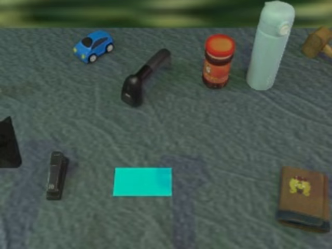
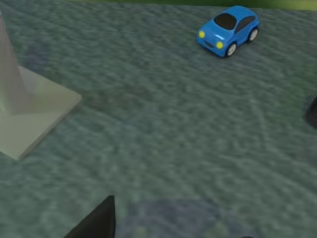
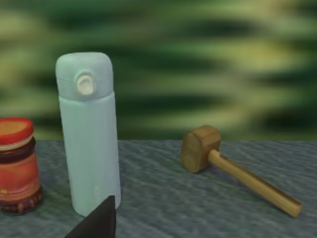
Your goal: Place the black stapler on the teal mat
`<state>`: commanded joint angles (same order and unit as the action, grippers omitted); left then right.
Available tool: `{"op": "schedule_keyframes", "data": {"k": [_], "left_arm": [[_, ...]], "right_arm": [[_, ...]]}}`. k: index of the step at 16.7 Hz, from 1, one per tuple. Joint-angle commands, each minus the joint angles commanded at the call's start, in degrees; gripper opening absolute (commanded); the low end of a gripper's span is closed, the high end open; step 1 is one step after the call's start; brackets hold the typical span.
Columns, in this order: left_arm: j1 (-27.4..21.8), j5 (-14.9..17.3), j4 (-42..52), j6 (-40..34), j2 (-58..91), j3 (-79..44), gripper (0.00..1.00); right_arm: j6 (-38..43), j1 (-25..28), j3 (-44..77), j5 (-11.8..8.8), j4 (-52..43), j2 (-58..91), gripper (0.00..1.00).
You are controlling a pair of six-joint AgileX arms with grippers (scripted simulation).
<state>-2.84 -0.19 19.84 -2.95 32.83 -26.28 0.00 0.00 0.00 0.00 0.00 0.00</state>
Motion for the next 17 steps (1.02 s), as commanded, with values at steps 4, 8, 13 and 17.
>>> {"op": "schedule_keyframes", "data": {"k": [4, 8, 13, 17], "left_arm": [[-2.0, -0.2, 13.2, -1.5, 24.5, -16.3, 1.0], [-4.1, -0.2, 25.7, -2.9, 46.1, -31.7, 1.0], [-6.2, 0.0, 37.5, -4.4, 66.4, -47.3, 1.0], [-7.0, 0.2, 42.3, -5.1, 75.0, -54.2, 1.0]], "right_arm": [[0.0, 0.0, 0.0, 0.0, 0.0, 0.0, 1.0], [0.0, 0.0, 0.0, 0.0, 0.0, 0.0, 1.0], [0.0, 0.0, 0.0, 0.0, 0.0, 0.0, 1.0], [0.0, 0.0, 0.0, 0.0, 0.0, 0.0, 1.0]]}}
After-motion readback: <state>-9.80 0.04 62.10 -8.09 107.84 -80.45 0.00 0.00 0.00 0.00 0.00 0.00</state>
